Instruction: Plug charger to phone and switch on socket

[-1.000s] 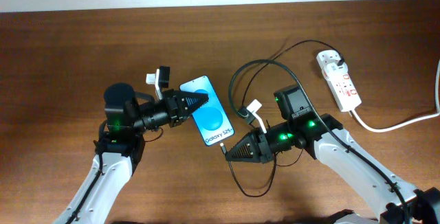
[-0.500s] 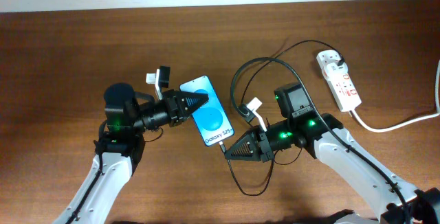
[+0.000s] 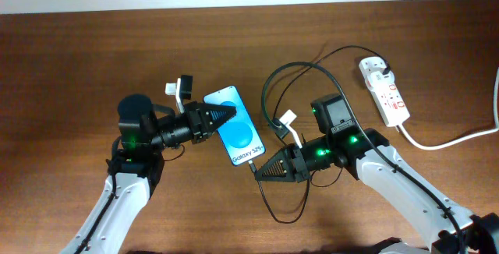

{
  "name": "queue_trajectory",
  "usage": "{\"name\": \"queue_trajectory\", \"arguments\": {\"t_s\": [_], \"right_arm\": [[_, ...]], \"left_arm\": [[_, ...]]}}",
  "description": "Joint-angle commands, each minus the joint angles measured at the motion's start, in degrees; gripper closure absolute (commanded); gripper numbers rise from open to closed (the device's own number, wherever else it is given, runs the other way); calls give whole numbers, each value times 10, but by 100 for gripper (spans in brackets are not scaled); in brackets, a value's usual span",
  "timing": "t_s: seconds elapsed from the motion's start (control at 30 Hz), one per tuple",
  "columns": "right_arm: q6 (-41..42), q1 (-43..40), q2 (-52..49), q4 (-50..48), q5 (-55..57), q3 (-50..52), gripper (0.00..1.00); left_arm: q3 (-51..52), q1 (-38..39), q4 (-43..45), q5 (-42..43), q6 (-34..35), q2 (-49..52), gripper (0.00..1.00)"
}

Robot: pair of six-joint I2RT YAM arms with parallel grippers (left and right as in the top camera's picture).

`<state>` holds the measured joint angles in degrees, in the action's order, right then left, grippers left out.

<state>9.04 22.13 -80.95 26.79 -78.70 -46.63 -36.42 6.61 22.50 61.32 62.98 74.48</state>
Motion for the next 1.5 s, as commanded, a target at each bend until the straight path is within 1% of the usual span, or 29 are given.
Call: {"name": "queue_trajectory", "arguments": {"t_s": [0.0, 0.2, 0.33, 0.53, 0.67, 0.87, 1.1, 1.23, 1.47], "right_arm": [[6, 3, 10, 0, 6, -13, 96], [17, 4, 10, -3, 24, -13, 96], [13, 4, 10, -9, 25, -13, 96], [13, 4, 10, -9, 25, -13, 96], [13, 4, 12, 17, 25, -13, 96], [2, 17, 13, 37, 31, -13, 96], [5, 26, 68, 42, 111, -13, 96], [5, 26, 72, 46, 141, -13, 96], [5, 26, 72, 47, 144, -13, 96]], "left_arm": [[-9, -3, 5, 20, -9, -1, 100], [-9, -3, 3, 30, -10, -1, 100], [-9, -3, -32, 30, -10, -1, 100], [-9, -4, -32, 28, -10, -1, 100], [-9, -4, -33, -7, -10, -1, 100], [-9, -4, -31, -29, -9, -1, 100], [-9, -4, -33, -18, -10, -1, 100], [-9, -4, -33, -9, -10, -1, 100], [-9, -4, -33, -7, -13, -1, 100]]}}
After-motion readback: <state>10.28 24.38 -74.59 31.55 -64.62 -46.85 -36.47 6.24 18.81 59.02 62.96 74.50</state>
